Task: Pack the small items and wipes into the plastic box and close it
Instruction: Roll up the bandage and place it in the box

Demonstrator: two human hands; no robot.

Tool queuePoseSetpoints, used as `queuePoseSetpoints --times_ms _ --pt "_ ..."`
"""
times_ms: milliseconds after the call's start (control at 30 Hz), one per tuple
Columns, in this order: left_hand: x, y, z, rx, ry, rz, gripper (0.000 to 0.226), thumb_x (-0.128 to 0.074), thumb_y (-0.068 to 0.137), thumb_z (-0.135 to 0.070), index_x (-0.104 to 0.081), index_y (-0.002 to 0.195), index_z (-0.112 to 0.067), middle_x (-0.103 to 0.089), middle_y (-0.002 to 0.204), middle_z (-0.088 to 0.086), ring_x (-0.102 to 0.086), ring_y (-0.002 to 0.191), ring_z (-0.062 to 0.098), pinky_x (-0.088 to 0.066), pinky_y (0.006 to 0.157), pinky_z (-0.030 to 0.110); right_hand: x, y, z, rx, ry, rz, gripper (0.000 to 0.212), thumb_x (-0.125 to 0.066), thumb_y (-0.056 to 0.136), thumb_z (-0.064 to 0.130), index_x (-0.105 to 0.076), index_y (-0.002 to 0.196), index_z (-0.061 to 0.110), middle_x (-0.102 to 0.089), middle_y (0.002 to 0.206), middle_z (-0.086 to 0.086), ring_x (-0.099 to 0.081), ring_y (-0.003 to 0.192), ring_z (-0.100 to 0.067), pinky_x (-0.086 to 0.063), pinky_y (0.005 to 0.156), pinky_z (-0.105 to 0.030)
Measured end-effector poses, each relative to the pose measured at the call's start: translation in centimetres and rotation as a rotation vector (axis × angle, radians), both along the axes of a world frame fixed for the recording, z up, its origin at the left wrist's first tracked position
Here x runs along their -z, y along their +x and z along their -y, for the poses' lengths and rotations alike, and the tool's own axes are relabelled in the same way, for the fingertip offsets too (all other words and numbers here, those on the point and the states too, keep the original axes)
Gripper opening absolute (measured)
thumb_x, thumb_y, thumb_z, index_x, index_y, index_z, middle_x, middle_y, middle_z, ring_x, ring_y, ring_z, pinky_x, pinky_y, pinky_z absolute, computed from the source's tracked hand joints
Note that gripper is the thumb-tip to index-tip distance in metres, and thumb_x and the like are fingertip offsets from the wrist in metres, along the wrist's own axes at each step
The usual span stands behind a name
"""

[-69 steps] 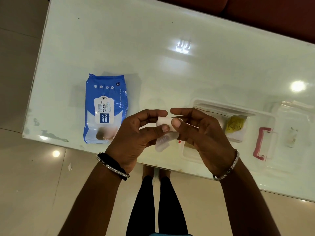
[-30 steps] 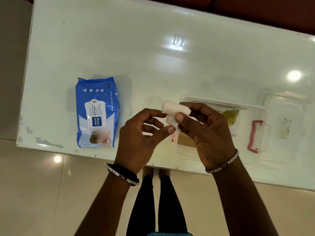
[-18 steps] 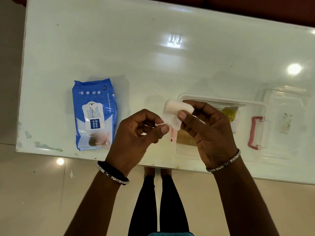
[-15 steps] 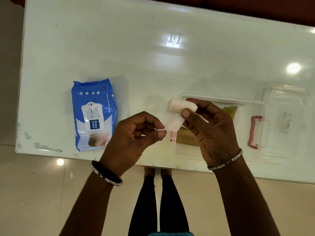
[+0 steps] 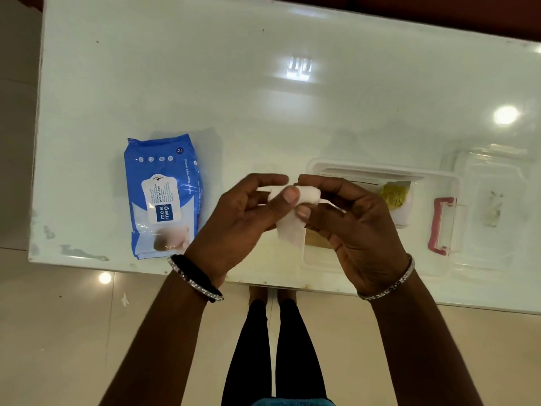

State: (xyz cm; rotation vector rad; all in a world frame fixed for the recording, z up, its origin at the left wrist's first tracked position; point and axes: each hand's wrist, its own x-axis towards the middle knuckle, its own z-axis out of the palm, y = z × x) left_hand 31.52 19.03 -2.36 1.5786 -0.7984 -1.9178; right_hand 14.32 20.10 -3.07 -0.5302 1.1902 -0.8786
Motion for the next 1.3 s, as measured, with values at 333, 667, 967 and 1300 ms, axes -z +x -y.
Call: queuePoseSetpoints --times_ms 333,667,967,1300 --pt "1.0 0.0 -0.8 -0.114 0.060 -0.135 0.046 -0.073 0.067 -0.028 -0.068 0.111 -0.015 -0.075 0.107 0.010 -0.073 0.097 0.023 -0.061 0.075 0.034 0.2 -0.7 -0.3 -0.040 0.028 -0.005 0.052 -0.075 0.071 -0.005 -0.067 0.121 0.006 -0.070 0.119 -0.017 -0.066 0.094 -0.033 -0.056 0.092 -0.047" --pt "0.9 0.1 -0.9 -0.003 -0.052 -0.095 0.041 -0.079 0.064 -0.014 -0.068 0.103 -0.019 -0.076 0.104 0.003 -0.074 0.089 0.021 -0.060 0.072 0.028 0.0 -0.6 0.1 -0.089 0.131 -0.049 0.036 -0.077 0.079 0.022 -0.072 0.113 0.011 -0.072 0.112 -0.017 -0.071 0.100 -0.032 -0.059 0.086 -0.044" --pt "0.6 0.1 -0.5 -0.114 0.143 -0.133 0.048 -0.074 0.064 -0.032 -0.068 0.109 -0.018 -0.075 0.101 0.004 -0.074 0.093 0.022 -0.061 0.072 0.030 0.3 -1.1 0.3 -0.048 -0.008 -0.156 0.036 -0.083 0.063 0.014 -0.075 0.097 0.008 -0.075 0.098 -0.017 -0.071 0.088 -0.031 -0.060 0.082 -0.045" --pt "0.4 -0.3 -0.5 -0.102 0.186 -0.213 0.041 -0.072 0.071 -0.023 -0.069 0.108 -0.005 -0.076 0.099 0.014 -0.075 0.089 0.027 -0.061 0.073 0.029 0.1 -1.3 0.0 -0.063 0.008 -0.104 0.040 -0.082 0.067 0.026 -0.074 0.103 0.010 -0.073 0.107 -0.018 -0.069 0.102 -0.035 -0.058 0.087 -0.043"
